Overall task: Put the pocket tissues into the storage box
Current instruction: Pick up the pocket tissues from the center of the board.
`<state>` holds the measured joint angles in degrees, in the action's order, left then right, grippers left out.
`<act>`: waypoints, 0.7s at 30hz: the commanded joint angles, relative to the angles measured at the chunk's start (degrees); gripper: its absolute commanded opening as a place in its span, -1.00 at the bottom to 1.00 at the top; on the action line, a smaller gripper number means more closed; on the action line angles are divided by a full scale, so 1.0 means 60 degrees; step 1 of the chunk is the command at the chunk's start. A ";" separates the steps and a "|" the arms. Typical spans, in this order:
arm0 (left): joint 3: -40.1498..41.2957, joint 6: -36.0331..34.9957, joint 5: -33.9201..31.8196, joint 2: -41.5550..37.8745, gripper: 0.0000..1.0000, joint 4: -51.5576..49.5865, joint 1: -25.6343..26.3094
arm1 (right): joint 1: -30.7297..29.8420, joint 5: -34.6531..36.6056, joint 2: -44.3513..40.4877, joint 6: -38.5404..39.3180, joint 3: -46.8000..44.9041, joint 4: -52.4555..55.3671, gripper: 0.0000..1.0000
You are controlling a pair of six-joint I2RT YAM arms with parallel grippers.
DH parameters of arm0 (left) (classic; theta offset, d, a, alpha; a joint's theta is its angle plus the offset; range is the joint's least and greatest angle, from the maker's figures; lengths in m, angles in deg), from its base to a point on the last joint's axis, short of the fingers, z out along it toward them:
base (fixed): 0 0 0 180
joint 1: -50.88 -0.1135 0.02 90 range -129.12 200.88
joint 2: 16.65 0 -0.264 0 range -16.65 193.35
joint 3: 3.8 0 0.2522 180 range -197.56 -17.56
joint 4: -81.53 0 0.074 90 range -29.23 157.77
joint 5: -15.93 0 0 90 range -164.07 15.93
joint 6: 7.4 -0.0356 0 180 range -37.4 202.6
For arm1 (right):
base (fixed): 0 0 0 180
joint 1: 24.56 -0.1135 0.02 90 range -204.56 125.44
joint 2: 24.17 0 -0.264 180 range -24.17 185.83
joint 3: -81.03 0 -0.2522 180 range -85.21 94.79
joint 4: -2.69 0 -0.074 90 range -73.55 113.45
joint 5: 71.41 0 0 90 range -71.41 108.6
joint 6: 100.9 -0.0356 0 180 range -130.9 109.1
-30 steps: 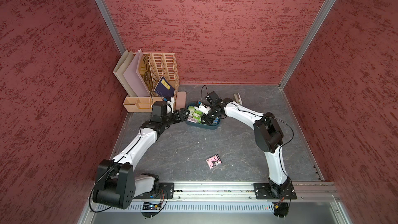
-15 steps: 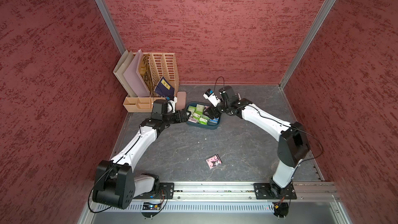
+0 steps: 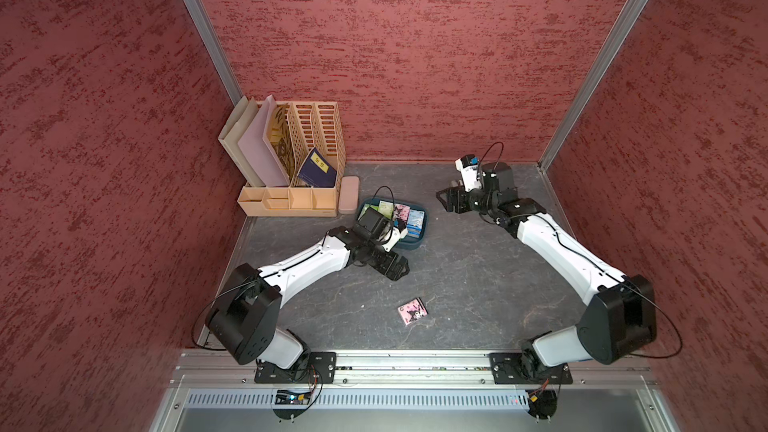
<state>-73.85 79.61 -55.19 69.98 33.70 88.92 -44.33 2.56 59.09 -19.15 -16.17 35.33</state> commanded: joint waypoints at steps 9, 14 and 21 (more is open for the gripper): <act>-0.0225 0.0099 0.0775 0.1084 0.83 -0.0502 0.1463 | 0.0272 -0.0706 -0.0380 -0.0354 -0.0827 0.0192 0.54; -0.0606 0.0237 0.1200 0.1764 0.35 -0.0563 0.1567 | 0.0333 -0.0952 -0.0174 -0.0324 -0.0768 0.0290 0.52; -0.0634 0.0180 0.1583 0.2138 0.14 -0.0769 0.1739 | 0.0364 -0.0960 -0.0202 -0.0317 -0.0852 0.0443 0.49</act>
<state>-76.49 80.81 -48.57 81.65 29.66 99.09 -42.76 -2.03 57.73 -20.96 -20.76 36.97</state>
